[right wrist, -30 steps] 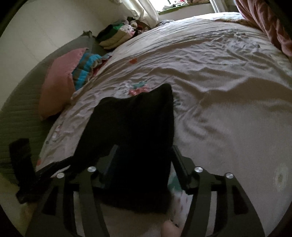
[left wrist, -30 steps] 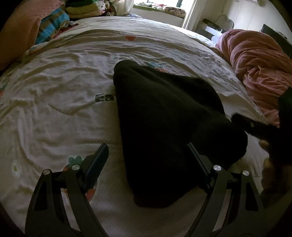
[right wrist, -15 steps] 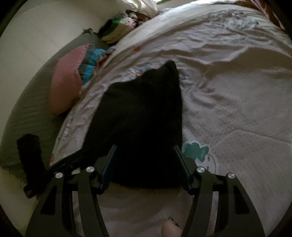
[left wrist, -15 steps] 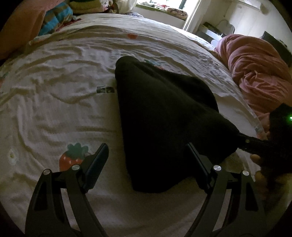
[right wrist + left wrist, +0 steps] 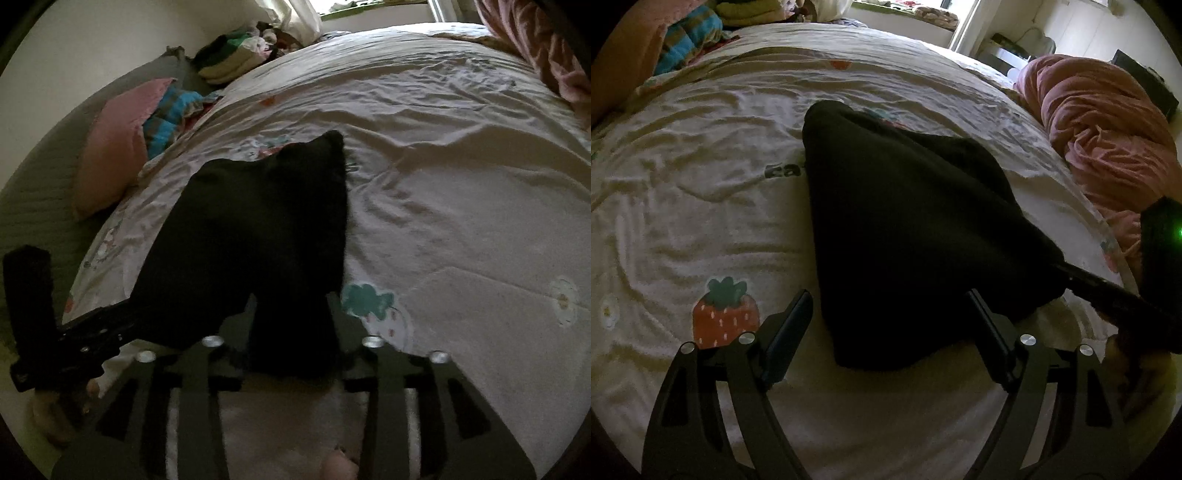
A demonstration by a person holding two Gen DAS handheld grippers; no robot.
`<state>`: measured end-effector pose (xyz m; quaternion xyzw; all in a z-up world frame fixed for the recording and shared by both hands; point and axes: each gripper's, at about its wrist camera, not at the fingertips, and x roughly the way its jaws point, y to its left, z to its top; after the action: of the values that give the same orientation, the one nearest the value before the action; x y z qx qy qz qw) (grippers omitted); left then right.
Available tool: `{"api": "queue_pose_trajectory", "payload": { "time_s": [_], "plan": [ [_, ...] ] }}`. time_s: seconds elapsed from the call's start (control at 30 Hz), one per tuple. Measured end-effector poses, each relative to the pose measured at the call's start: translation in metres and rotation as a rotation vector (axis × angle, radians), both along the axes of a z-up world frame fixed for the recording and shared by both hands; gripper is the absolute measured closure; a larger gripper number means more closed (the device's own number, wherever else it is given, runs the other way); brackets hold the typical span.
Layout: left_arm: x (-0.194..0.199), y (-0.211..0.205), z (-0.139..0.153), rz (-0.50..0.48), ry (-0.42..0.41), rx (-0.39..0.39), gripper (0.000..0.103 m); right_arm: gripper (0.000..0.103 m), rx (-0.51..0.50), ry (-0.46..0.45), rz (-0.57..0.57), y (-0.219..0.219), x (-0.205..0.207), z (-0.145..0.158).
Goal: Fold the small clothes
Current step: 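Open both tools to release the folded shirt and pull back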
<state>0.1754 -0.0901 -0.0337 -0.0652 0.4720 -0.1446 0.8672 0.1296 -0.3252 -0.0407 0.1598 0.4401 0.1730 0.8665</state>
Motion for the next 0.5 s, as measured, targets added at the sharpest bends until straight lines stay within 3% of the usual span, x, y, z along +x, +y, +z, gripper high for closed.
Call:
{"api": "queue_pose_trajectory", "payload": {
  "time_s": [0.13, 0.5],
  "plan": [
    [-0.002, -0.002, 0.002, -0.006, -0.009, 0.013, 0.028, 0.057, -0.028, -0.023, -0.009, -0.001, -0.007, 0.004],
    [-0.009, -0.003, 0.008, 0.001, -0.025, 0.018, 0.022, 0.030, -0.105, -0.116, -0.060, -0.008, -0.027, 0.027]
  ]
}}
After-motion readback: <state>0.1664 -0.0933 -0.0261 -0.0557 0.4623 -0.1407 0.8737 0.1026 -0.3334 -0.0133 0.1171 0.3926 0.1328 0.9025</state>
